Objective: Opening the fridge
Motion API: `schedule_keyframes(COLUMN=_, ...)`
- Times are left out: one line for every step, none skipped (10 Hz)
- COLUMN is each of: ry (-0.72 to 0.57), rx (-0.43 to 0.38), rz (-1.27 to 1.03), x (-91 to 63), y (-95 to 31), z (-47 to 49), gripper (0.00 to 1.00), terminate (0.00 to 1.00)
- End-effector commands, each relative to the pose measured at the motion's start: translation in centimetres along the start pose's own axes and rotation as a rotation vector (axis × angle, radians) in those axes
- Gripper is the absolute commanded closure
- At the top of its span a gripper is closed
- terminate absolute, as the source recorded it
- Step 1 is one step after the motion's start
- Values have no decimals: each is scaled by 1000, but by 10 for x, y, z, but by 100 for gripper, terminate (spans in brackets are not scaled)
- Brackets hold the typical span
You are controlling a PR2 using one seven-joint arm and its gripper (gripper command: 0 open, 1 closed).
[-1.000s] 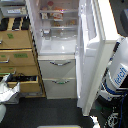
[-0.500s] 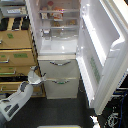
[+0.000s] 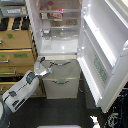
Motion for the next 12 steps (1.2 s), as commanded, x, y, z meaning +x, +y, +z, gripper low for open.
schedule_keyframes(ry=-175, rx=-185, rz=-656, x=302, y=-775, z=333, gripper=0, terminate=0)
schedule_keyframes(ry=-193, rx=-201, rz=-681, x=296, y=-743, z=318, gripper=0, terminate=0)
schedule_keyframes(ry=-233, rx=-208, rz=-726, x=275, y=-691, z=299, gripper=0, terminate=0)
schedule_keyframes(ry=-229, rx=-222, rz=-793, x=228, y=-587, z=257, gripper=0, terminate=0)
schedule_keyframes(ry=-203, rx=-181, rz=-736, x=248, y=-560, z=237, gripper=0, terminate=0)
schedule_keyframes(ry=-177, rx=-189, rz=-651, x=291, y=-549, z=226, gripper=0, terminate=0)
schedule_keyframes(ry=-163, rx=-172, rz=-633, x=326, y=-580, z=224, gripper=0, terminate=0)
schedule_keyframes(ry=-158, rx=-200, rz=-657, x=363, y=-664, z=240, gripper=0, terminate=0)
schedule_keyframes(ry=-169, rx=-215, rz=-728, x=375, y=-742, z=261, gripper=0, terminate=0)
schedule_keyframes(ry=-172, rx=-214, rz=-778, x=373, y=-808, z=277, gripper=0, terminate=0)
schedule_keyframes(ry=-175, rx=-214, rz=-846, x=372, y=-889, z=295, gripper=0, terminate=0)
schedule_keyframes(ry=-185, rx=-226, rz=-896, x=370, y=-946, z=313, gripper=0, terminate=0)
